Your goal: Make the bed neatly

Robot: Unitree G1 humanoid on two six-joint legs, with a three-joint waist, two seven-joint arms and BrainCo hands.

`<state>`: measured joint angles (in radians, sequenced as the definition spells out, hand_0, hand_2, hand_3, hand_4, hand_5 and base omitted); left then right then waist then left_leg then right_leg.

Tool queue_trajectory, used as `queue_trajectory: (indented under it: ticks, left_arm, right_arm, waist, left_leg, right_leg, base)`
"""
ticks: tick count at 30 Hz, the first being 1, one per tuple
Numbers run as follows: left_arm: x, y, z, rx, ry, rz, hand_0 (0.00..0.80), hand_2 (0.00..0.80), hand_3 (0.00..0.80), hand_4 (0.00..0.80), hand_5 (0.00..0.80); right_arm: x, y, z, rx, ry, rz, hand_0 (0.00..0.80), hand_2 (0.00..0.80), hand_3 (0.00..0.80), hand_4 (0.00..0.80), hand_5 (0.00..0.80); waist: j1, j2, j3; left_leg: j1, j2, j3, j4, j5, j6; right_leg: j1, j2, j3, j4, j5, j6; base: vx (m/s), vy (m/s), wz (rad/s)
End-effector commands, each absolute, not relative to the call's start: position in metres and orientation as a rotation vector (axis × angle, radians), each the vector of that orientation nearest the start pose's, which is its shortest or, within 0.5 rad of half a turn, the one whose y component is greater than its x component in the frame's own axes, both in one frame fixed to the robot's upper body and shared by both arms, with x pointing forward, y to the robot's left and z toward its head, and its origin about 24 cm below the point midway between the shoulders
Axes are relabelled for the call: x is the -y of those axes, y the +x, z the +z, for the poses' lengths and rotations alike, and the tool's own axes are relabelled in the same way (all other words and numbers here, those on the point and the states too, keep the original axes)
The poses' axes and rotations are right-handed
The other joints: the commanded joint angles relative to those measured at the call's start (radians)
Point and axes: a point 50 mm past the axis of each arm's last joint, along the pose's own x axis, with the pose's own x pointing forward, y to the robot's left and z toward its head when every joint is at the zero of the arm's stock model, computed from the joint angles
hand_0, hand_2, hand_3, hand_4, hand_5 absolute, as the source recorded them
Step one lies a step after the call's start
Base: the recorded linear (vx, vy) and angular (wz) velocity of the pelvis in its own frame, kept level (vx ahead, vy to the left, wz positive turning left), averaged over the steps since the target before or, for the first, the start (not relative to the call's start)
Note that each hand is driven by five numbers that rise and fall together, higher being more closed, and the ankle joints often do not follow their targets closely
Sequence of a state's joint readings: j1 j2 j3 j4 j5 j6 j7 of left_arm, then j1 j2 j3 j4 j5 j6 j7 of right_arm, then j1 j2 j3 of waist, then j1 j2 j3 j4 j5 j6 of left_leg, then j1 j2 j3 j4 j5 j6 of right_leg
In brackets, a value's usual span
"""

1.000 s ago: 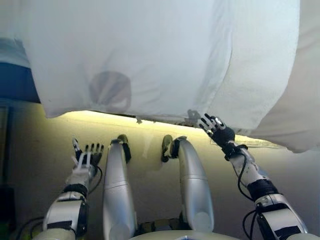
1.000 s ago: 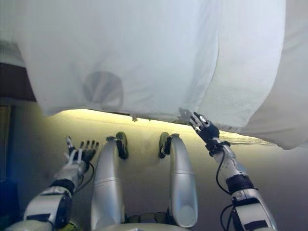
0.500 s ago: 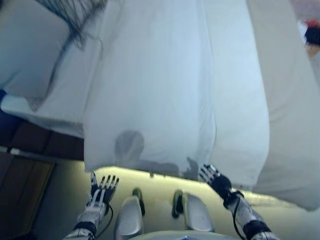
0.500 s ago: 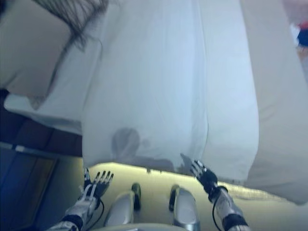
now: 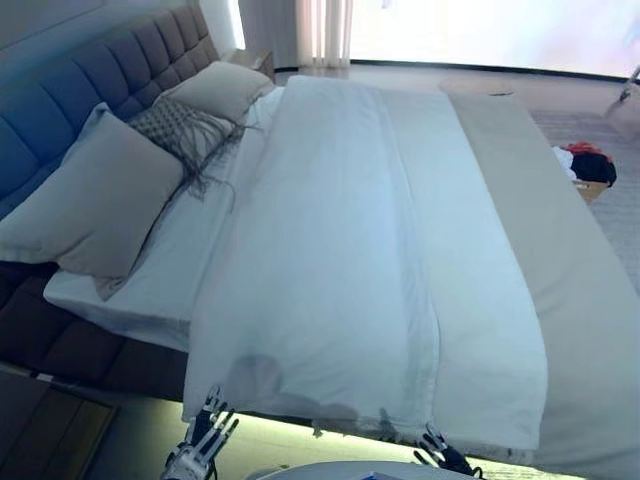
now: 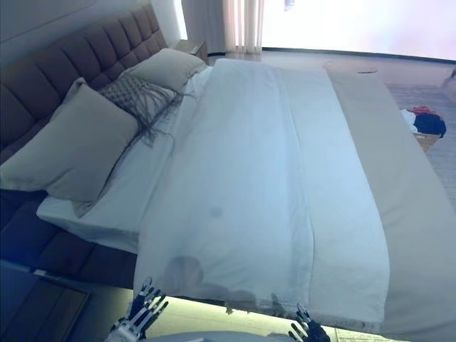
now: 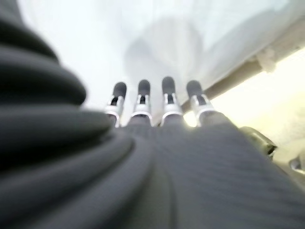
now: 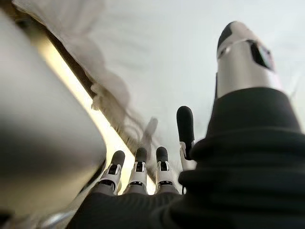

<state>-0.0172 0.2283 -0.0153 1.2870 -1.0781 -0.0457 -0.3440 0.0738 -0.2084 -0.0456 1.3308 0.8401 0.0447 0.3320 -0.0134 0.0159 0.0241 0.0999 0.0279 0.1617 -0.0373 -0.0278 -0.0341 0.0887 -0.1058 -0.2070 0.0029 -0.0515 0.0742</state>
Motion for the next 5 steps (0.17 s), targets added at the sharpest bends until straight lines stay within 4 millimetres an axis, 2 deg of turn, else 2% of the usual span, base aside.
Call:
queue_trajectory:
  ticks: [1,5]
  left_arm:
    - [-0.216,0.101,-0.160,-0.783,-1.070,0.609,0.000,0.000,0.000,0.000,0.000]
    - [-0.198,0.090,-0.166,-0.895,-1.000,0.527,0.000,0.000,0.000,0.000,0.000]
  right_arm:
    - [0.221,0.050,-0.171,-1.176,0.643,-0.470,0.000,0.000,0.000,0.000,0.000]
    - [0.204,0.063,-0.172,-1.158,0.639,-0.364,0.000,0.000,0.000,0.000,0.000]
  waist:
    - [0.008,0.001,0.010]
    - [0.023,-0.019,0.001]
  left_leg:
    - [-0.008,-0.033,-0.007,-0.034,0.021,0.010]
    - [0.006,-0.032,-0.018,-0.035,0.017,0.011]
  right_leg:
    - [-0.001,0.007,-0.040,-0.053,0.085,0.008]
    - [0.023,0.012,-0.050,-0.068,0.088,0.002]
  base:
    - [0.074,-0.069,-0.03]
    - [0.049,-0.081,0.02]
